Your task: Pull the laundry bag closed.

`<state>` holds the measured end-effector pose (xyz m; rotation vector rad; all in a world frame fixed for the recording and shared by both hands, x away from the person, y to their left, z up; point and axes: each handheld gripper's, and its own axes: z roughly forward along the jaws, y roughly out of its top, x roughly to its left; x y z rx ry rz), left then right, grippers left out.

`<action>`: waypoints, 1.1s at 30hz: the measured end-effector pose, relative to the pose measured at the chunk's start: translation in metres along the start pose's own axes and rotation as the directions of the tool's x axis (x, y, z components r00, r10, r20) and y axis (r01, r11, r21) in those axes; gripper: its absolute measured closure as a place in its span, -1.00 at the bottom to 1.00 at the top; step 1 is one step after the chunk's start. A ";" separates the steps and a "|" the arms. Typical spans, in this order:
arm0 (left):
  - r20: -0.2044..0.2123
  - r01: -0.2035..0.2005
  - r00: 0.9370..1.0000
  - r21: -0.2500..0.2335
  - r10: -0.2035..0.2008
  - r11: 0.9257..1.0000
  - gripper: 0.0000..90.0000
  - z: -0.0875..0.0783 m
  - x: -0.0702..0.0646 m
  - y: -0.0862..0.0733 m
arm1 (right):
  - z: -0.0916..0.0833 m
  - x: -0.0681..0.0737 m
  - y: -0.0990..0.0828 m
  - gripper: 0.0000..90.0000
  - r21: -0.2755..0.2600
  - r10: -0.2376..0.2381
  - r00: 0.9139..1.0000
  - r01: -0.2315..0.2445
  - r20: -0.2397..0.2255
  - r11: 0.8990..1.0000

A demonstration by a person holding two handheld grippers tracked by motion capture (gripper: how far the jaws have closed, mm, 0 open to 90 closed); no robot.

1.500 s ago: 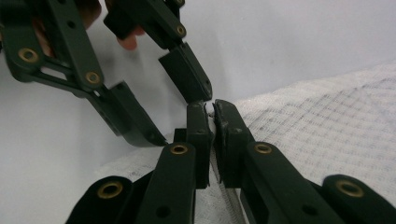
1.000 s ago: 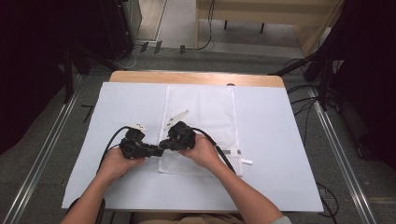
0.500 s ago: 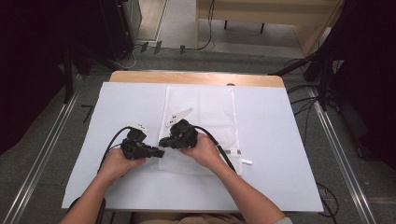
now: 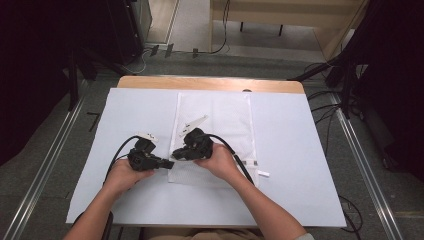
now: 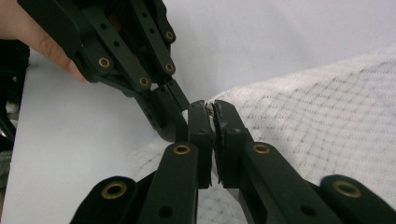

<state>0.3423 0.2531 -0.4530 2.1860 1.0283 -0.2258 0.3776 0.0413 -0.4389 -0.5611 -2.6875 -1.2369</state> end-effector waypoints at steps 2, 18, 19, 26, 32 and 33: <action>-0.004 0.000 1.000 -0.001 0.000 1.000 1.00 -0.002 0.000 0.000 | 0.000 -0.001 -0.001 0.97 0.011 -0.006 1.000 0.006 -0.005 1.000; -0.011 -0.013 1.000 -0.006 0.013 1.000 1.00 -0.007 0.000 -0.002 | -0.002 -0.003 -0.009 0.97 0.039 -0.051 0.998 0.053 -0.038 0.998; -0.017 -0.018 1.000 -0.010 0.018 1.000 1.00 -0.008 0.000 -0.002 | -0.002 -0.003 -0.010 0.97 0.037 -0.057 0.998 0.058 -0.037 0.998; 0.001 -0.011 1.000 0.023 0.011 1.000 0.98 -0.001 -0.001 -0.001 | 0.000 -0.004 -0.010 0.97 0.034 -0.020 0.998 0.022 -0.052 0.999; 0.013 -0.032 0.999 -0.012 0.032 0.999 0.73 -0.002 -0.001 -0.001 | 0.001 0.000 -0.006 0.97 0.026 -0.019 0.998 0.021 -0.064 0.999; 0.013 -0.032 0.999 -0.012 0.032 0.999 0.78 -0.002 -0.001 -0.001 | 0.001 0.000 -0.006 0.97 0.026 -0.019 0.998 0.021 -0.064 0.999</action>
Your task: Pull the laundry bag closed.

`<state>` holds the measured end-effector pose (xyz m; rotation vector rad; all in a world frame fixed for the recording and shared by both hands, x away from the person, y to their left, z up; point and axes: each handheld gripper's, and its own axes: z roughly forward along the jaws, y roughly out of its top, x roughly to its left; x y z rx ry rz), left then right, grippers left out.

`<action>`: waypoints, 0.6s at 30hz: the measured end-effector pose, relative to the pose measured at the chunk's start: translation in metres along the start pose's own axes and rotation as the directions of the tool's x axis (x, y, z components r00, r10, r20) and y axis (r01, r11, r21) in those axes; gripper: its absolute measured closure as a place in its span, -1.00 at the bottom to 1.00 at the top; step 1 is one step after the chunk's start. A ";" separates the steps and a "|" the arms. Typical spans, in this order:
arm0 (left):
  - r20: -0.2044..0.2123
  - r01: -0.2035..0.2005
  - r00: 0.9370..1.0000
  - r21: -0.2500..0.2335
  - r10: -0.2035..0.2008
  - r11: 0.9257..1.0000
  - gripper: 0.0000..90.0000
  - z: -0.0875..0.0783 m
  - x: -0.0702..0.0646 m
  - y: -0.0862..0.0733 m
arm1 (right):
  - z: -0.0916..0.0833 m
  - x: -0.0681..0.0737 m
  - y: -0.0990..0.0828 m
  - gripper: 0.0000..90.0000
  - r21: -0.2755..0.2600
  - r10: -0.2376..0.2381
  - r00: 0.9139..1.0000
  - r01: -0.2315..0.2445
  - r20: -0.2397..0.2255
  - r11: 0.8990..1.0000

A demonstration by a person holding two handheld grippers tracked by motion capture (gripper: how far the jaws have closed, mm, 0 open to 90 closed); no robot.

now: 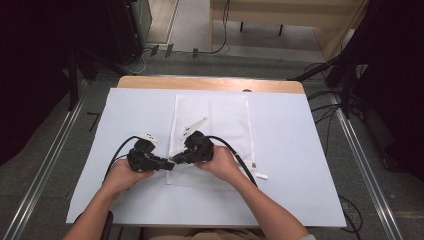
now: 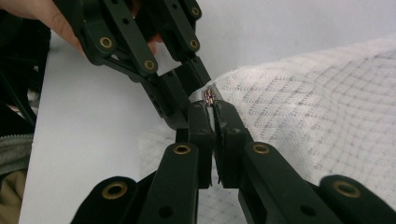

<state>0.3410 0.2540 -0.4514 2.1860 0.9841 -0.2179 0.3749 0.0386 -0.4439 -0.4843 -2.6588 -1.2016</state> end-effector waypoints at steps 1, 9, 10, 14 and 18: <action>0.004 0.007 1.000 -0.008 -0.007 1.000 0.85 -0.001 0.001 0.001 | -0.001 -0.003 -0.001 0.97 -0.005 0.016 1.000 -0.016 -0.010 1.000; -0.008 0.016 1.000 0.008 -0.016 1.000 0.98 -0.002 0.000 0.003 | 0.003 -0.005 -0.002 0.97 -0.013 0.034 0.999 -0.035 -0.010 0.999; -0.008 0.016 1.000 0.008 -0.016 1.000 0.98 -0.002 0.000 0.003 | 0.002 -0.005 -0.002 0.97 -0.005 0.028 1.000 -0.028 -0.012 1.000; -0.011 0.018 1.000 0.008 -0.018 1.000 0.99 -0.002 0.000 0.003 | 0.000 -0.004 -0.003 0.97 0.003 -0.006 1.000 0.006 0.003 1.000; -0.006 0.018 1.000 0.005 -0.018 1.000 1.00 -0.004 0.001 0.003 | -0.003 -0.005 -0.005 0.97 0.005 -0.036 0.999 0.036 -0.001 0.999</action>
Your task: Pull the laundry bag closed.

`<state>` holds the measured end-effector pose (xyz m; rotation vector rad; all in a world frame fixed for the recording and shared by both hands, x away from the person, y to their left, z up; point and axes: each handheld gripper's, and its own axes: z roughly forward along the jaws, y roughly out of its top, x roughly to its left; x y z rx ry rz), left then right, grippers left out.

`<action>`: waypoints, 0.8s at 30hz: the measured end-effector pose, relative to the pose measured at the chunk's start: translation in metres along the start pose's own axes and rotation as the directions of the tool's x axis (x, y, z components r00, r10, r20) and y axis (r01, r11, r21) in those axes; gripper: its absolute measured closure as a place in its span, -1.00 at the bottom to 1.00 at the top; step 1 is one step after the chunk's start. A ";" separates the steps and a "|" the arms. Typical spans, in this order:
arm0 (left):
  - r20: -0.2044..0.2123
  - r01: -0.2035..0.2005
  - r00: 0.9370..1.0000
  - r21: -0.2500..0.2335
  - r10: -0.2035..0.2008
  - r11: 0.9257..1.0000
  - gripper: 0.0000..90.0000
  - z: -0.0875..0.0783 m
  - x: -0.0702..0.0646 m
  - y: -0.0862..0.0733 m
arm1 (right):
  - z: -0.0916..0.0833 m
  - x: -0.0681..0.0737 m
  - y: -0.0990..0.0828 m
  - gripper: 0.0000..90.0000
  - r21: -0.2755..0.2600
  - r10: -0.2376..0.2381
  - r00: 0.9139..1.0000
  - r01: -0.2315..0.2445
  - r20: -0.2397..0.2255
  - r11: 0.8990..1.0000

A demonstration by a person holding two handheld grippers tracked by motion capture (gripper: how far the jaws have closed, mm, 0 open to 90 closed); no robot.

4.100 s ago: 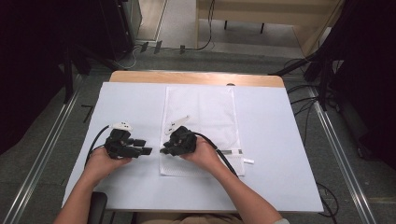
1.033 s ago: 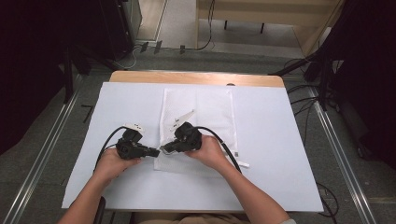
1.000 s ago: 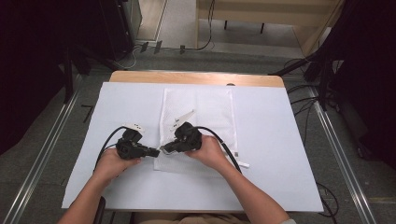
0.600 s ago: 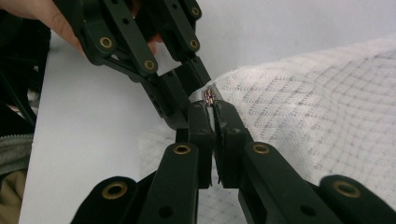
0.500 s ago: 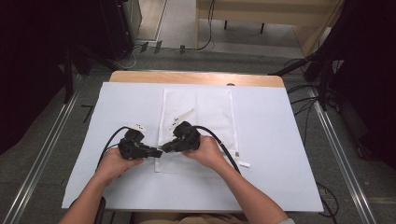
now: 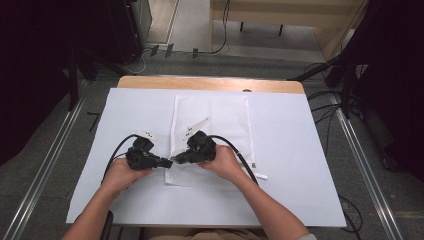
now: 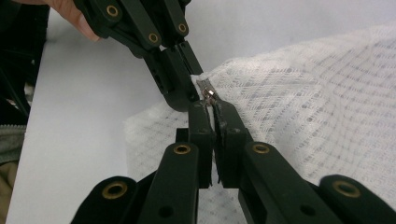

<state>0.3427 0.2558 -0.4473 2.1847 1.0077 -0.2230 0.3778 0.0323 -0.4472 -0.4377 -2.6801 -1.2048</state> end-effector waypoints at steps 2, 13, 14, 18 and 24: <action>-0.002 -0.009 1.000 -0.004 0.009 1.000 1.00 -0.002 -0.001 0.000 | -0.002 -0.001 -0.002 0.97 -0.008 -0.008 1.000 0.008 -0.011 1.000; 0.006 -0.010 1.000 -0.026 0.010 1.000 1.00 -0.007 0.000 -0.001 | -0.011 -0.001 -0.004 0.97 0.000 -0.008 1.000 0.008 -0.016 1.000; -0.001 -0.013 1.000 -0.025 0.013 1.000 1.00 -0.007 -0.001 0.000 | -0.011 -0.001 -0.005 0.97 0.001 -0.015 1.000 0.015 -0.008 1.000; 0.021 -0.018 1.000 0.008 0.018 1.000 1.00 0.002 -0.004 0.001 | -0.008 -0.003 -0.005 0.97 0.019 0.000 1.000 0.000 -0.014 1.000; 0.021 -0.006 1.000 0.014 0.006 1.000 1.00 0.002 -0.002 0.000 | -0.001 -0.003 -0.005 0.97 0.019 0.021 1.000 -0.021 -0.019 1.000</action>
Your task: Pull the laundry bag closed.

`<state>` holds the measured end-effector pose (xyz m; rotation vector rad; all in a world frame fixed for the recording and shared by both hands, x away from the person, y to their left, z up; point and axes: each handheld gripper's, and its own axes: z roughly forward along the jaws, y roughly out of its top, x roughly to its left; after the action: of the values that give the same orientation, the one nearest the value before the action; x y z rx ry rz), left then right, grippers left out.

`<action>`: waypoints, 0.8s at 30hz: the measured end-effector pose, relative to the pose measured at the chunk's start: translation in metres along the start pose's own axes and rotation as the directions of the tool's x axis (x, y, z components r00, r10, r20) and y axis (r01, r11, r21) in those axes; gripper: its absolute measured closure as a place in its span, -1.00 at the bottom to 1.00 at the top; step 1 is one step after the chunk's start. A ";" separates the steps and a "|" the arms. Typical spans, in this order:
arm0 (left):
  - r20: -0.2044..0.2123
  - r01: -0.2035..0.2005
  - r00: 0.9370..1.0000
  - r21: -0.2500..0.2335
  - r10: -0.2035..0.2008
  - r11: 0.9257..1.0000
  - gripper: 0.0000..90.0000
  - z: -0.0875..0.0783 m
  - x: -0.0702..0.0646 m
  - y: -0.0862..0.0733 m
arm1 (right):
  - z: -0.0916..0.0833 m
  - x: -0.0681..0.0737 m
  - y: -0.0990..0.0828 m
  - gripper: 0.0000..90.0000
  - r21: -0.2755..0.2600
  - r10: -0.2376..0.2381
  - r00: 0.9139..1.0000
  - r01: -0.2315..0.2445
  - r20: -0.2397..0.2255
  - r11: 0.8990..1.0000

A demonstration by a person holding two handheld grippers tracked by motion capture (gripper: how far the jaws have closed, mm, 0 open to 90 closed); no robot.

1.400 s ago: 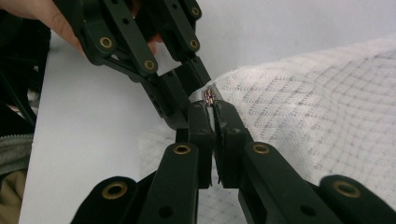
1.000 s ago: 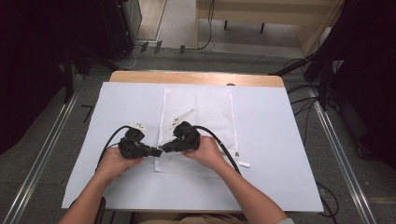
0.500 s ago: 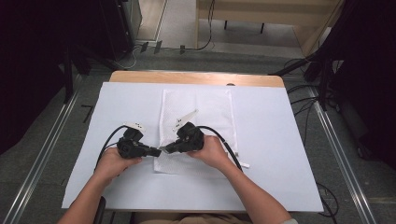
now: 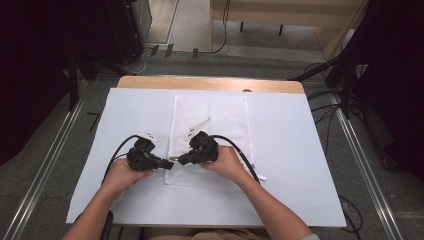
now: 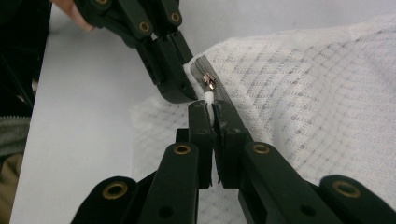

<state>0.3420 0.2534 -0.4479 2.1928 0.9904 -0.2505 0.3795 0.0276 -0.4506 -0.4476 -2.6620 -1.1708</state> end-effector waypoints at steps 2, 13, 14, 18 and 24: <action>-0.008 0.000 1.000 0.004 0.000 1.000 1.00 -0.001 0.001 0.000 | 0.005 -0.001 0.000 0.96 -0.006 0.007 1.000 -0.007 0.003 1.000; -0.003 -0.011 1.000 0.008 0.011 1.000 1.00 0.000 0.001 -0.001 | 0.015 -0.001 0.002 0.90 -0.015 0.021 1.000 -0.021 0.004 1.000; -0.005 -0.009 1.000 0.007 0.009 1.000 1.00 0.000 0.001 -0.001 | 0.015 0.000 0.002 0.93 -0.016 0.016 1.000 -0.016 0.004 1.000; -0.008 -0.008 1.000 0.011 0.008 1.000 1.00 0.001 0.000 -0.001 | 0.015 0.001 0.002 0.97 0.007 -0.004 1.000 0.004 0.014 1.000; -0.031 -0.005 1.000 -0.007 0.004 1.000 1.00 -0.004 0.002 0.000 | 0.009 0.000 0.001 0.98 0.029 -0.013 0.999 0.012 0.036 1.000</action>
<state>0.3424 0.2571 -0.4459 2.1984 1.0017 -0.2110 0.3796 0.0348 -0.4561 -0.4522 -2.7127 -1.1374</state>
